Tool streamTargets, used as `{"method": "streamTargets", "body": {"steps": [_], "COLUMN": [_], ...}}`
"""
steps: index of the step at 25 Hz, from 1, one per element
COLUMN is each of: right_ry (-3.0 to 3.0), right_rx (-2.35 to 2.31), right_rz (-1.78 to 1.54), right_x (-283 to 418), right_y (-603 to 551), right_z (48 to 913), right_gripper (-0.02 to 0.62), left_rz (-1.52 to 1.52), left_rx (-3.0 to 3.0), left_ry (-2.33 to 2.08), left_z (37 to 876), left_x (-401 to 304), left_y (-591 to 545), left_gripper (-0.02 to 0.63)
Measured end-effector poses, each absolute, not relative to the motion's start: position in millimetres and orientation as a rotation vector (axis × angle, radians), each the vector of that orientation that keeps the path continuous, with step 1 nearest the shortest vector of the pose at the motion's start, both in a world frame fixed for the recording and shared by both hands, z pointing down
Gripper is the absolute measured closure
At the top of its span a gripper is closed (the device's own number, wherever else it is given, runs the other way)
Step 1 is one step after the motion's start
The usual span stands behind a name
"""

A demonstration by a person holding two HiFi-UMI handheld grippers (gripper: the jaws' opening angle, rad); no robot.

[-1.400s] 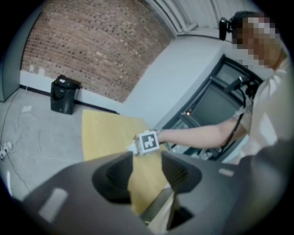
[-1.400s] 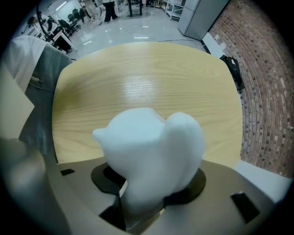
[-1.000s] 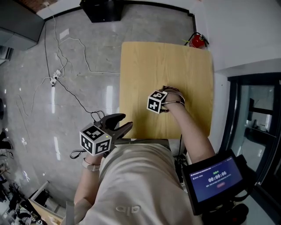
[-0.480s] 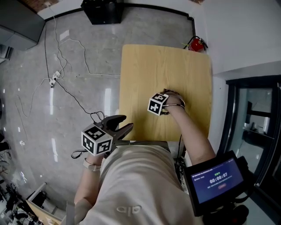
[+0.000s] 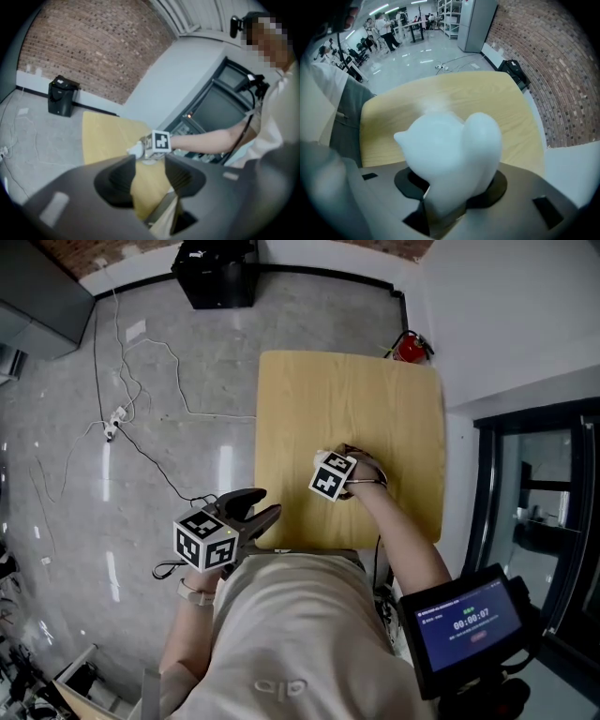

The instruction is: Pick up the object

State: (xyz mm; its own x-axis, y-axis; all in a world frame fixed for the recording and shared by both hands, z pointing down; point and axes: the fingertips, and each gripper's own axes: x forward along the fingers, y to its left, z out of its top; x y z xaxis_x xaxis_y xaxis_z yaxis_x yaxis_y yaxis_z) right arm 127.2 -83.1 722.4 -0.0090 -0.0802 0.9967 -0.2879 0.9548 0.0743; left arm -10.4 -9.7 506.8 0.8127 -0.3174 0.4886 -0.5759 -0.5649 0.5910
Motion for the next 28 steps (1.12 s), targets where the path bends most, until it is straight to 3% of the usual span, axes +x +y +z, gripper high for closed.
{"method": "streamTargets", "body": {"steps": [11,18,28], "right_ry": [-2.046,-2.795,-3.095], "right_rx": [0.597,0.566,0.419], "right_rz": [0.327,0.818,1.078], "right_x": [43.2,17.8,38.2], "right_y": [-112.1,-96.7,-78.4], "right_z": [537.7,357.2,294.8], "right_gripper": [0.396,0.396,0.396], "left_rz": [0.421,0.376,0.285], "left_rx": [2.239,2.278,2.312], "left_ry": [-0.624,-0.648,-0.671], "left_z": [481.9,467.6,447.9], "left_x": [-10.5,-6.9,-8.2], "left_y": [6.2,-14.5,-37.8], "left_gripper": [0.426,0.426,0.426]}}
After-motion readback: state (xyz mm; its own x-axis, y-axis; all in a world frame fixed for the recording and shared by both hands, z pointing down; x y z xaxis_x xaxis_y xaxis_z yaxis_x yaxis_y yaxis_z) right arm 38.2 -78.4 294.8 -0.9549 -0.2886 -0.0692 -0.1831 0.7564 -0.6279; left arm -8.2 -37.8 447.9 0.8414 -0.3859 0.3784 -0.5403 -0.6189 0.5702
